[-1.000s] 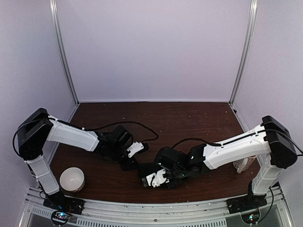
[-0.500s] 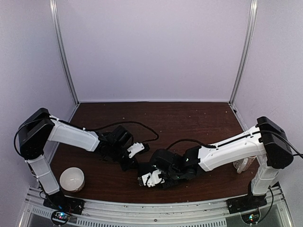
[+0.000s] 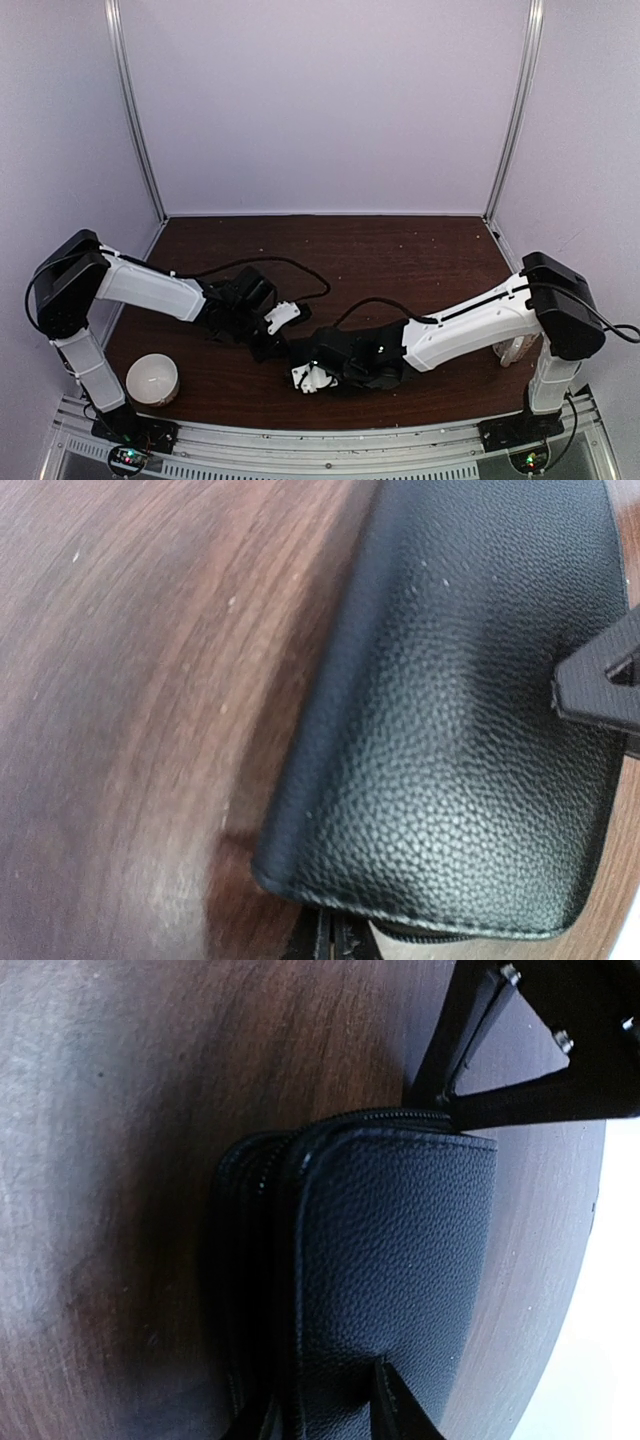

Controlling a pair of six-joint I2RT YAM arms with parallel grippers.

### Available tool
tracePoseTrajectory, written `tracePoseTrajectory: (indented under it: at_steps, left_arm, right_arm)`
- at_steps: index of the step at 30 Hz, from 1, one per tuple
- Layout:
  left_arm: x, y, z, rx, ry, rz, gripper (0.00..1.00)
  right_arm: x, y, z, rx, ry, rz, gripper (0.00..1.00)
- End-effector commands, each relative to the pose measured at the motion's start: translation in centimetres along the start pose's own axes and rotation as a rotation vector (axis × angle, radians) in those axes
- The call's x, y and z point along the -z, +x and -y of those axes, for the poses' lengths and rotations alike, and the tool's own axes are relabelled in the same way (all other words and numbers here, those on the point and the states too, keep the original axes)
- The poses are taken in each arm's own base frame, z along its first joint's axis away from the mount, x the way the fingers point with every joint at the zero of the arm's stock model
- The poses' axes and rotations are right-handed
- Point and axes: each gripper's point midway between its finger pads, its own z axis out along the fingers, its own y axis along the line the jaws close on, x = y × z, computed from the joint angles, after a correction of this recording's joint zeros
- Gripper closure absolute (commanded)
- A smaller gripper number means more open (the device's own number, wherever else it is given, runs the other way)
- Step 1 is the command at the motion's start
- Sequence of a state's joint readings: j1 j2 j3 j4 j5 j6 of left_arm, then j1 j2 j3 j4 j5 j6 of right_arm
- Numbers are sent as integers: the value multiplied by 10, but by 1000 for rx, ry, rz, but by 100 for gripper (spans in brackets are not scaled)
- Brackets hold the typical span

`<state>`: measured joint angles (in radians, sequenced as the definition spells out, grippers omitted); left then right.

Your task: Sort the hair-cutting tools

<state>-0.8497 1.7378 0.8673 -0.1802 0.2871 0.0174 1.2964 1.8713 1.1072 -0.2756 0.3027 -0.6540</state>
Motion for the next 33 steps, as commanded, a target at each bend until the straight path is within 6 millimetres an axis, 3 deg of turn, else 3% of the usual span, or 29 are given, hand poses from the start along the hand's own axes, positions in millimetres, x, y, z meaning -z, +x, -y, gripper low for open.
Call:
tracePoseTrajectory:
  at_steps: [1,5,9,15,20,24,28,33]
  left_arm:
    - [9,20,13,36,20,-35,100]
    - [22,33,16,92,0,-27,100]
    - [30,45,34,107,15,-22,100]
    - [22,55,64,107,84,-63,100]
    - [13,51,94,58,167,-88,100]
    - [11,72,87,120,97,-155,100]
    - [17,87,86,225,80,-148,100]
    - [23,73,97,224,127,-58,100]
  right_arm:
    - [-26,29,-18,-1,-52,-120,93]
    - [-32,38,-18,-45,-87,-153,100]
    - [-36,45,-16,-81,-101,-164,100]
    - [-38,46,-12,-118,-111,-160,100]
    - [-39,43,-8,-133,-104,-164,100]
    - [-42,58,-10,-121,-101,-201,100]
    - [-37,90,2,-130,-70,-245,100]
    - [-33,100,12,-140,-54,-241,100]
